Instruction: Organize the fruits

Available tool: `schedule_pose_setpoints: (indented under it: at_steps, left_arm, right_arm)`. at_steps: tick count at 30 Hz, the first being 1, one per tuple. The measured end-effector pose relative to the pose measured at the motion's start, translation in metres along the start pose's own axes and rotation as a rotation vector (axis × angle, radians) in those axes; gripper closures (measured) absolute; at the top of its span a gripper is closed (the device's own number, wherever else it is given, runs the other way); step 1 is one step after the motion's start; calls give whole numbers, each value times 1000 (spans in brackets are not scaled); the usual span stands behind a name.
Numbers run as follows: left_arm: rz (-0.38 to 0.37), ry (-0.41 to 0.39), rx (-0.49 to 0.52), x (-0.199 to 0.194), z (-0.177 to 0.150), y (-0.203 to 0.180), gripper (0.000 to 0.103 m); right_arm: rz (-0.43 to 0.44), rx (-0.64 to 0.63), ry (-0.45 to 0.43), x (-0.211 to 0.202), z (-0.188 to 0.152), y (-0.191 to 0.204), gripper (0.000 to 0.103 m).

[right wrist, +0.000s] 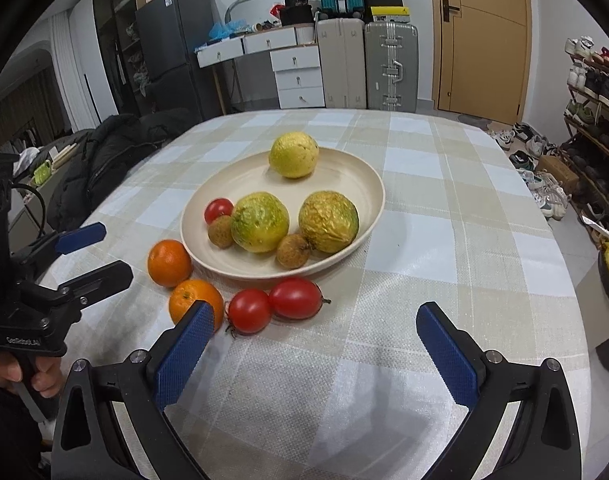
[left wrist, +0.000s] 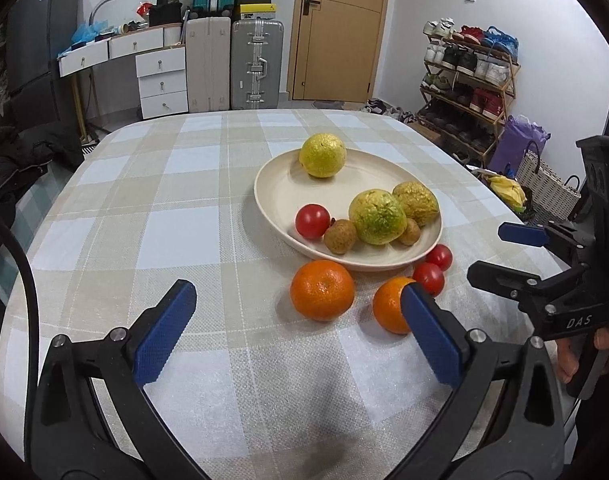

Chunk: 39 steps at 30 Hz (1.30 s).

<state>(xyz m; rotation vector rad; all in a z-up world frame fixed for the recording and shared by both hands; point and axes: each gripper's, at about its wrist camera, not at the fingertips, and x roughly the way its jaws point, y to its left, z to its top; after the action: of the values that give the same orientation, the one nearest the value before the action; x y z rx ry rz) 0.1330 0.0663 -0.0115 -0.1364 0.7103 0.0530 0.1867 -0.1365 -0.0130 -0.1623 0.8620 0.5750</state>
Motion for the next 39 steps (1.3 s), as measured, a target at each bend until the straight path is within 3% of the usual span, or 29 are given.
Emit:
schedule_pose_setpoints:
  at_steps: [18, 39]
  left_arm:
    - [2, 41, 21, 14, -5, -6, 1]
    - [12, 89, -9, 24, -4, -1, 1]
  right_arm:
    - [-5, -25, 54, 13, -6, 8, 0]
    - [-113, 34, 104, 32, -4, -18, 0]
